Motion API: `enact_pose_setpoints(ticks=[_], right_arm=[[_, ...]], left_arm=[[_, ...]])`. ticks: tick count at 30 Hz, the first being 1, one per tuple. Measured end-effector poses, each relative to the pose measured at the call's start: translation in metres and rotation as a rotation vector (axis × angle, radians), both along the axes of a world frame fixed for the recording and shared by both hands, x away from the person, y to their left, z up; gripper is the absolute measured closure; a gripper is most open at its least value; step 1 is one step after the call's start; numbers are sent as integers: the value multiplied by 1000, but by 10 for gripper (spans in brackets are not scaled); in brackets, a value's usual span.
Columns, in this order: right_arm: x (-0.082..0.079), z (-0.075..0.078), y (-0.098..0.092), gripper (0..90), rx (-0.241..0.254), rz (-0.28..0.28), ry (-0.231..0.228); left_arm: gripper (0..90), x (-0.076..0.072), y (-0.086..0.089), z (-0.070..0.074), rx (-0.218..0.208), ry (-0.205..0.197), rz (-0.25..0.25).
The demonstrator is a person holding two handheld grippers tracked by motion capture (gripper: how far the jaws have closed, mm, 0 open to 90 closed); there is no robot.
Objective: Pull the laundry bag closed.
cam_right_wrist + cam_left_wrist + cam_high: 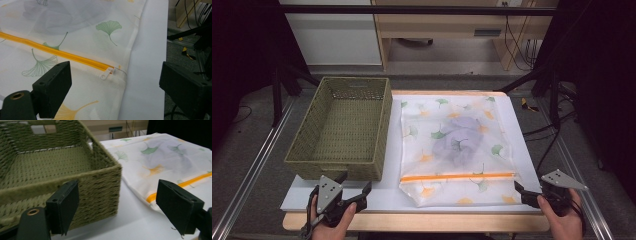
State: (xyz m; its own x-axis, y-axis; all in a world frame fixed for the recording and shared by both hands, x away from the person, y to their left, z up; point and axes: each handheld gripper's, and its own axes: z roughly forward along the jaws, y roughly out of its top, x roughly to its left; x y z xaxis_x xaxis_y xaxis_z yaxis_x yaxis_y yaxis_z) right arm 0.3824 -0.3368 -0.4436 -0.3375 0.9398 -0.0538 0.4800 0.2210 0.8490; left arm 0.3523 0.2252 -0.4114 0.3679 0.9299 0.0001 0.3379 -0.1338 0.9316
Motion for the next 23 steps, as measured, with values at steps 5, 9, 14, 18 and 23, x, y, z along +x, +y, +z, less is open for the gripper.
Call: enact_pose_setpoints(ticks=[5, 9, 14, 18, 23], right_arm=[[1, -6, -3, 129, 35, -22, 7], [3, -9, -3, 128, 39, -20, 32], [7, -16, 1, 123, 13, -13, 97], [8, -18, 0, 128, 14, -27, 123], [9, -22, -5, 130, -2, -56, 146]], left_arm=[[186, 6, 12, -5, 82, 33, 71], [184, 10, 29, -9, 78, 60, 114], [173, 13, 47, -18, 105, 123, 127], [159, 14, 54, -23, 127, 155, 128], [140, 17, 52, -27, 149, 178, 107]])
